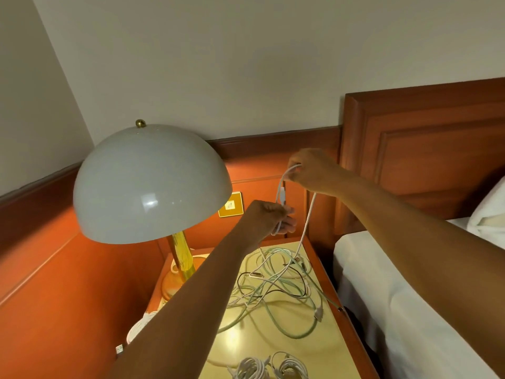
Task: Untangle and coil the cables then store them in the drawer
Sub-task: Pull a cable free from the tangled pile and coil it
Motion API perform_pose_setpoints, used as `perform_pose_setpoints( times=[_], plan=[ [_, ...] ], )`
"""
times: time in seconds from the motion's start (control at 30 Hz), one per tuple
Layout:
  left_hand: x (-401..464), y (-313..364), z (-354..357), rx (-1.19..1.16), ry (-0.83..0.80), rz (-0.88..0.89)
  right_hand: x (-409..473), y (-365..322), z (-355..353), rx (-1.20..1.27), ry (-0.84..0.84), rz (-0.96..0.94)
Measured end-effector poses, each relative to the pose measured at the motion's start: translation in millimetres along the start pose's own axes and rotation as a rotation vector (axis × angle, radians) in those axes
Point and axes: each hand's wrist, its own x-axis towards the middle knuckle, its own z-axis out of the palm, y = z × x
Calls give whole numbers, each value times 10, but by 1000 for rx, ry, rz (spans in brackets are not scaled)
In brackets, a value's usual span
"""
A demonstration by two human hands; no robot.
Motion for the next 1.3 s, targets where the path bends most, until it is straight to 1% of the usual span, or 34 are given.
perform_pose_setpoints(
  times=[0.1,0.17,0.2,0.27,0.3,0.37,0.4,0.43,0.5,0.6,0.67,0.77,0.83,0.87,0.97,1.03,1.1,1.17,1.2,1.23,1.3],
  plan=[
    [112,-30,-20,181,1,-86,-89,-170,-59,10,-43,-57],
    [155,-44,-31,224,-1,-122,-271,-254,-63,30,-84,-79],
    [168,-47,-54,181,-7,-137,-385,-268,-47,38,-103,-68],
    [168,-58,-120,4,-27,-183,-646,-222,59,112,-153,9],
    [156,-62,-144,-84,-38,-220,-773,-168,148,239,-189,89],
    [123,-79,-154,-215,-47,-311,-997,-62,367,634,-242,261],
    [112,-94,-142,-269,-39,-348,-1092,-25,489,812,-255,320],
    [109,-104,-132,-325,-20,-371,-1175,8,609,933,-257,355],
    [105,-105,-126,-439,26,-382,-1314,3,826,1057,-260,404],
    [89,-69,-111,-552,83,-368,-1404,-35,1105,1131,-299,492],
    [98,-60,-83,-516,139,-331,-1402,-41,1246,1262,-338,541],
    [146,-107,-91,-325,226,-255,-1372,-54,1324,1400,-376,534],
    [174,-139,-158,-276,245,-237,-1371,-41,1323,1392,-400,501],
    [182,-155,-187,-332,222,-241,-1376,-28,1323,1377,-411,492],
    [132,-146,-164,-614,84,-253,-1357,32,1362,1370,-439,474],
    [113,-132,-90,-679,44,-238,-1299,86,1395,1323,-464,490],
    [101,-121,-44,-757,50,-181,-1236,165,1406,1165,-537,547],
    [98,-99,-28,-856,70,-144,-1176,259,1411,947,-620,582],
    [96,-88,-28,-875,82,-142,-1140,307,1408,848,-628,604],
    [93,-79,-31,-861,92,-139,-1084,354,1391,777,-601,631],
    [75,-72,-47,-745,74,-125,-881,448,1288,745,-477,634]
  ],
)
